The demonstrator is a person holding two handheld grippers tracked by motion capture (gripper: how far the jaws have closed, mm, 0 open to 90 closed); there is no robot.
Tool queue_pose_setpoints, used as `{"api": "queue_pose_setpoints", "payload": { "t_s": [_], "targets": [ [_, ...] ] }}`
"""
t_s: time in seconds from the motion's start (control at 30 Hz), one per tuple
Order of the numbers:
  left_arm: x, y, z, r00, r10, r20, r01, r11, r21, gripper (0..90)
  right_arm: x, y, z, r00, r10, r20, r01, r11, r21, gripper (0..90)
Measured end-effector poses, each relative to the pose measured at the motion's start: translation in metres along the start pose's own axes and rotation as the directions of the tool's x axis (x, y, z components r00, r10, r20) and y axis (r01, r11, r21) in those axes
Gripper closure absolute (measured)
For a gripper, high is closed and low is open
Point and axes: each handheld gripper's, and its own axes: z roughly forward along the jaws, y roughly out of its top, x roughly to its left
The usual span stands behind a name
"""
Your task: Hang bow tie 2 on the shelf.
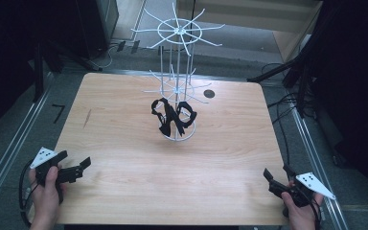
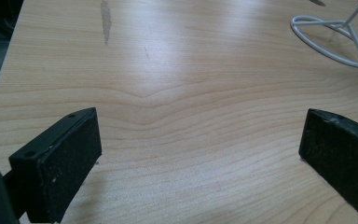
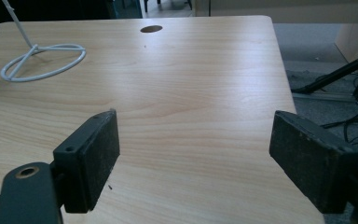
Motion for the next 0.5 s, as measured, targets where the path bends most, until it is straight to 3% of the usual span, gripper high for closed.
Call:
{"api": "queue_pose_setpoints", "payload": {
  "t_s": [0.33, 0.43, 0.5],
  "targets": [
    [-0.001, 0.000, -0.001, 1.0000, 0.001, -0.001, -0.001, 1.0000, -0.002, 0.0, -0.011, -0.008, -0.015, 0.9987, 0.024, 0.044, -0.023, 0.9996, -0.019, 17.0],
    [0.000, 0.000, -0.001, 1.0000, -0.005, -0.002, 0.005, 1.0000, 0.001, 0.0, -0.010, -0.010, -0.017, 0.9944, 0.021, 0.103, -0.020, 0.9996, -0.018, 19.4],
    [0.000, 0.000, -0.001, 1.0000, -0.005, -0.001, 0.005, 1.0000, 0.002, 0.0, -0.010, -0.010, -0.018, 0.9942, 0.031, 0.103, -0.029, 0.9994, -0.021, 19.4]
  ]
}}
